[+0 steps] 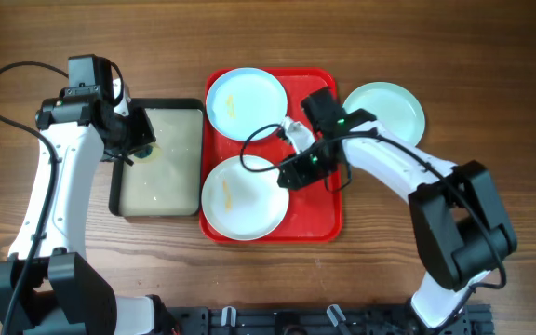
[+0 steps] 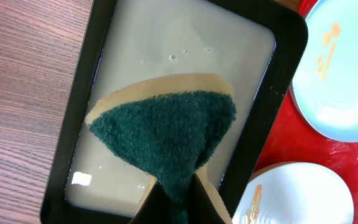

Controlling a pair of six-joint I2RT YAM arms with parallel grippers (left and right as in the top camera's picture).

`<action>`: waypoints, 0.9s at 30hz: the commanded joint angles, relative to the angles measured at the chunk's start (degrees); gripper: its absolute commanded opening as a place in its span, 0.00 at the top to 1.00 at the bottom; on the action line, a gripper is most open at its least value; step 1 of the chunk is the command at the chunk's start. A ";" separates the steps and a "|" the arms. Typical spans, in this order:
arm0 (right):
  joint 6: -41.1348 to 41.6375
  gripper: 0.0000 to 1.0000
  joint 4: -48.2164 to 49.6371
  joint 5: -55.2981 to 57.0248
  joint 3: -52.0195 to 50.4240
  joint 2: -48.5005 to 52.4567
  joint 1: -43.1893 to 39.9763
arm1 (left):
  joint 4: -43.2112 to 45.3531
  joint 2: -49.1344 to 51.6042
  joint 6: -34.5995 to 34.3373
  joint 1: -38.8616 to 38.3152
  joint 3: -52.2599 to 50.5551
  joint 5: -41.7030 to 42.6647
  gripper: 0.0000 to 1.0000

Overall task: Clean dirty plates on tray and stack at the side
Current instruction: 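Move right gripper to the lower white plate and grasp its rim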

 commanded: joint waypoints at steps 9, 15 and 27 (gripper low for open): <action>5.51 0.89 0.11 9.05 -0.28 0.74 3.80 | 0.15 -0.52 0.92 0.15 -0.31 0.72 0.96; 10.86 0.96 -0.42 18.01 -0.13 0.68 3.34 | 0.15 -0.52 0.92 0.15 -0.31 0.72 0.96; 20.09 0.96 -2.78 22.88 1.31 -3.87 -2.84 | 0.17 -0.52 0.92 0.11 -0.31 2.01 0.96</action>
